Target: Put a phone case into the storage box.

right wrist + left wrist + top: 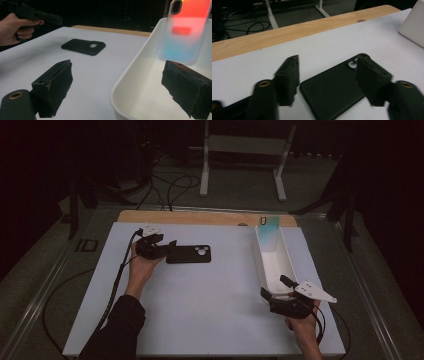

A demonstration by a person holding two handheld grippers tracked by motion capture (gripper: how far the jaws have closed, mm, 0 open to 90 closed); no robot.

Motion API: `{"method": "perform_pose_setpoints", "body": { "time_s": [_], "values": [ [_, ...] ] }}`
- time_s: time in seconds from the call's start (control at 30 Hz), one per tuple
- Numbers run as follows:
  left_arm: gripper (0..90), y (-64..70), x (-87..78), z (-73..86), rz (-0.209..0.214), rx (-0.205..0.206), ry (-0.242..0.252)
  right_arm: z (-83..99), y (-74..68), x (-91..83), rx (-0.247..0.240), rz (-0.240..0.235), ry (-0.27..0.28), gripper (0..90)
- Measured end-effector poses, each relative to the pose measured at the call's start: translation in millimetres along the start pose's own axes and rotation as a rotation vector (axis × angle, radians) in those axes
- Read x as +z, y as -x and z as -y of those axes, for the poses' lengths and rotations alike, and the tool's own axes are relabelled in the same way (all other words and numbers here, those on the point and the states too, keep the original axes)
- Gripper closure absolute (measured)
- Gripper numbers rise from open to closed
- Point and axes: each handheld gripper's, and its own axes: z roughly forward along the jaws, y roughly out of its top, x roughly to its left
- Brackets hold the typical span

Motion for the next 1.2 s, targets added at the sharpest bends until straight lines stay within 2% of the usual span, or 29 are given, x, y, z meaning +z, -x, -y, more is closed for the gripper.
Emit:
{"method": "perform_pose_setpoints", "body": {
  "time_s": [0.1,0.13,0.3,0.43,0.6,0.67,0.8,0.9,0.97,1.2],
  "values": [
    [46.1,0.5,7.6,-1.4,-0.007,0.006,-0.016,0.0,0.5,-0.1,0.002,0.004,0.000,9.5],
    [47.4,-0.3,15.5,-2.7,-0.002,-0.003,-0.027,0.0,0.5,-0.3,0.002,0.002,0.001,9.5],
    [58.0,-0.7,34.2,-7.7,0.000,-0.012,-0.052,-0.3,1.1,-0.8,0.008,0.002,0.006,9.5],
    [71.0,-1.7,47.9,-11.5,0.005,-0.046,-0.063,-0.4,1.2,-1.3,0.001,0.002,0.004,9.5],
    [89.4,1.8,62.2,-10.9,0.009,-0.030,-0.098,-1.0,2.0,-2.7,0.004,0.003,0.010,9.5],
    [90.0,3.0,67.2,-11.0,0.023,-0.037,-0.102,-1.2,2.3,-3.1,0.004,0.001,0.012,9.5],
    [90.0,8.0,80.3,-10.8,0.020,-0.047,-0.124,-1.9,2.9,-4.2,0.010,0.003,0.017,9.5],
    [90.0,11.6,92.4,-8.0,0.010,-0.045,-0.169,-2.2,2.5,-4.6,0.013,-0.002,0.018,9.5],
    [90.0,13.7,98.6,-7.3,0.012,-0.060,-0.177,-2.2,2.6,-4.6,0.016,-0.002,0.018,9.5],
    [90.0,16.5,110.8,-8.2,-0.007,-0.043,-0.243,-2.4,4.4,-5.9,0.018,-0.003,0.024,9.5]
  ]
}}
